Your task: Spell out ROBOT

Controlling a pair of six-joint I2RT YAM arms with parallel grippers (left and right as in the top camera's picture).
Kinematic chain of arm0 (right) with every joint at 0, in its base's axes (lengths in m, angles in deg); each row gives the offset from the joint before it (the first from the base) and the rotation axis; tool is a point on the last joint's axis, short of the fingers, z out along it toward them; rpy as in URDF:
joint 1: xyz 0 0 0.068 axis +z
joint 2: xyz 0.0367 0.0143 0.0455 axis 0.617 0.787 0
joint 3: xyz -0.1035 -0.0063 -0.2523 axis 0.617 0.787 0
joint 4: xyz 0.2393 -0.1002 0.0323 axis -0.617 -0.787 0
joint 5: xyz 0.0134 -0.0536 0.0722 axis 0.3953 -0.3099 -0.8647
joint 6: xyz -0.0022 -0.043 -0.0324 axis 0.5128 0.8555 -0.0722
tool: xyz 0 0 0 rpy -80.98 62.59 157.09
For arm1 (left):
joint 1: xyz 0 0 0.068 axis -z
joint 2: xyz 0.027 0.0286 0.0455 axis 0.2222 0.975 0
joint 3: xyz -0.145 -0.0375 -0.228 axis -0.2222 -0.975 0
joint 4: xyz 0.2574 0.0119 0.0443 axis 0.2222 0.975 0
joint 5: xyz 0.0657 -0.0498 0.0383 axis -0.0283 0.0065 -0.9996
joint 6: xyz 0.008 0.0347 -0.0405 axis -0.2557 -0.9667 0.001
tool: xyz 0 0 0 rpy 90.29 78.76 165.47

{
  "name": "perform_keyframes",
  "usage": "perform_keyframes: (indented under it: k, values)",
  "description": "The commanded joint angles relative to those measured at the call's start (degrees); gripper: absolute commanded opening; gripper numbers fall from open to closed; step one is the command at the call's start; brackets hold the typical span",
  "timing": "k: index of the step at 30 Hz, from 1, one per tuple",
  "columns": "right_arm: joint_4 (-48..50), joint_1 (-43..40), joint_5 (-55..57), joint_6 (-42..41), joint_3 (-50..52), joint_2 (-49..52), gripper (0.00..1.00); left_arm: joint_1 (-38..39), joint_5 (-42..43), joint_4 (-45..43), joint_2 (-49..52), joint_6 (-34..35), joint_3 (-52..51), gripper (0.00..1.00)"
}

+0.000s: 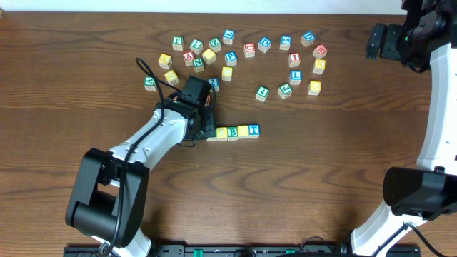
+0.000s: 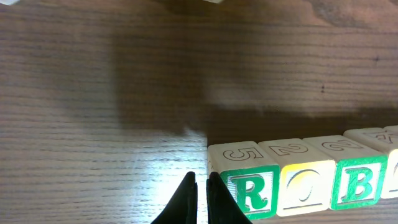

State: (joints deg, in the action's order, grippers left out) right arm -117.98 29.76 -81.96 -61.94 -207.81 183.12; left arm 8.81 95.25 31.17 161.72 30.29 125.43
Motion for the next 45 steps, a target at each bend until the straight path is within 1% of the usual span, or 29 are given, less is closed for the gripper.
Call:
perform_keyframes:
  k: [1,7,14,37,41,45]
  values:
    - [-0.1,-0.2,0.1,0.7,0.1,0.0,0.99,0.0,0.1,-0.2,1.0,-0.7,-0.3,0.08]
    - [-0.1,-0.2,0.0,0.7,0.1,0.0,0.99,0.4,0.1,-1.2,1.0,-0.8,-0.3,0.08]
    - [-0.1,-0.2,0.0,0.7,0.1,0.0,0.99,3.0,-0.6,-2.4,1.0,-0.8,-0.3,0.08]
    - [-0.1,-0.2,0.0,0.7,0.1,0.0,0.99,4.5,-0.8,-3.8,1.8,-2.1,-0.3,0.08]
    - [-0.1,-0.2,0.0,0.7,0.1,0.0,0.99,4.5,-0.8,-3.8,1.8,-2.7,-0.3,0.08]
    - [-0.1,-0.2,0.0,0.7,0.1,0.0,0.99,3.8,-0.8,-1.3,0.2,-4.2,2.1,0.08]
